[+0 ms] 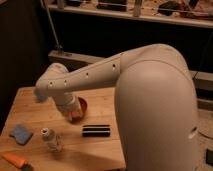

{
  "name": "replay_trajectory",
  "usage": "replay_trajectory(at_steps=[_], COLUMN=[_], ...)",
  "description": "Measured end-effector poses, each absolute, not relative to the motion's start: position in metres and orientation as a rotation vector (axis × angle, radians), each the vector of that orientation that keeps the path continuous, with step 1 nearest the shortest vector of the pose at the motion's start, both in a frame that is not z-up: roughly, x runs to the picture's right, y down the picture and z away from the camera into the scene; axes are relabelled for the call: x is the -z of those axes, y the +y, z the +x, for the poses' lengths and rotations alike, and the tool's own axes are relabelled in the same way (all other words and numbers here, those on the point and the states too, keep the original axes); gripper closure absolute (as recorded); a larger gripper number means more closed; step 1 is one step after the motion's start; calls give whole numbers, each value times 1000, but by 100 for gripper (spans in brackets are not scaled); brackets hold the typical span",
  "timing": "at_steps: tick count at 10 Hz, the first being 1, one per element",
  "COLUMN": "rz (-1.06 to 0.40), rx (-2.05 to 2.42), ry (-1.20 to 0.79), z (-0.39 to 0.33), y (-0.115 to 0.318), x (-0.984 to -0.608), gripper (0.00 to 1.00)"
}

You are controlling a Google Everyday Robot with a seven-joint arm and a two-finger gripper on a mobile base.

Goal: Knock the bottle over

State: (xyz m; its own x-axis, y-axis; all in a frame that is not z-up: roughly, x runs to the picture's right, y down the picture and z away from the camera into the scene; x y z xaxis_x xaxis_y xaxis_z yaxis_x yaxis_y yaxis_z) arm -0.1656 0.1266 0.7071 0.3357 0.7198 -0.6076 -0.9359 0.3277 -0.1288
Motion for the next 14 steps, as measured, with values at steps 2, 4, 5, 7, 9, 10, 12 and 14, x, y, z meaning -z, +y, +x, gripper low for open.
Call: replay_trajectory(at_steps=[2, 4, 5, 7, 9, 10, 12, 14], rz=[-528, -555, -563, -560, -560, -567, -609, -732], rx=[-1098, -1051, -1032, -976, -948, -938, -936, -943], ry=[497, 510, 515, 560, 605, 619, 630, 637], z=[-177, -188, -192, -195, -193, -195, -204, -218], y=[137, 150, 154, 163, 169, 172, 176, 185], x=[-711, -718, -719, -721, -719, -718, -718, -714], gripper=[93, 100, 100, 100, 100, 100, 100, 100])
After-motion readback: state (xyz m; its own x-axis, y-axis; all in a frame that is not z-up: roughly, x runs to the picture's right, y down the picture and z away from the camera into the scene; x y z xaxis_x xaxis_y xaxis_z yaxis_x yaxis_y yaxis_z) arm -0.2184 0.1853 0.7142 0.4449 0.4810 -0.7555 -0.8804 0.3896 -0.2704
